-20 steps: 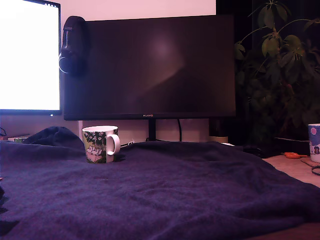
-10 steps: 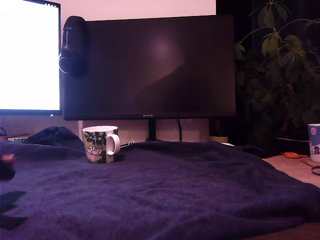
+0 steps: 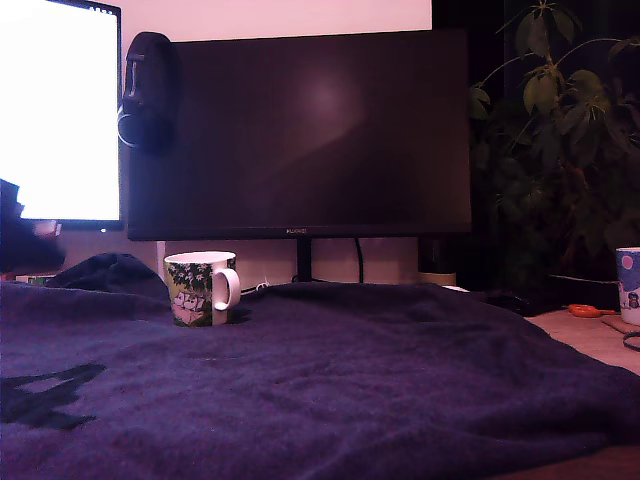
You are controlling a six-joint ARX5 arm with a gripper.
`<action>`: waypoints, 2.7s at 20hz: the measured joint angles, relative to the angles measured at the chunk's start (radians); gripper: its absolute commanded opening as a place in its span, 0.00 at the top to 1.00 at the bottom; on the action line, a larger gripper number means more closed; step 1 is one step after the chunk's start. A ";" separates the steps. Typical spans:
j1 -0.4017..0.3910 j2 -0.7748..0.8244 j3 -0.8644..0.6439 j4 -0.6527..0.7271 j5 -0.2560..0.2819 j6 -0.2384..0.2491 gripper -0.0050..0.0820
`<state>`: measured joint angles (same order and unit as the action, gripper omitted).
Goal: Pick up the coffee capsules on the table and drop them inside the coffee cup
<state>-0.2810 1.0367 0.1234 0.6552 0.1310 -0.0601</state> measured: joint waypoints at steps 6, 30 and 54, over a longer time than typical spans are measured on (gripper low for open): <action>0.000 0.000 0.019 0.070 -0.012 0.009 0.76; 0.000 0.537 0.576 0.144 -0.018 0.067 0.76; 0.057 0.840 1.197 -0.682 0.125 0.089 0.75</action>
<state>-0.2237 1.8767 1.3201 -0.0265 0.2558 0.0288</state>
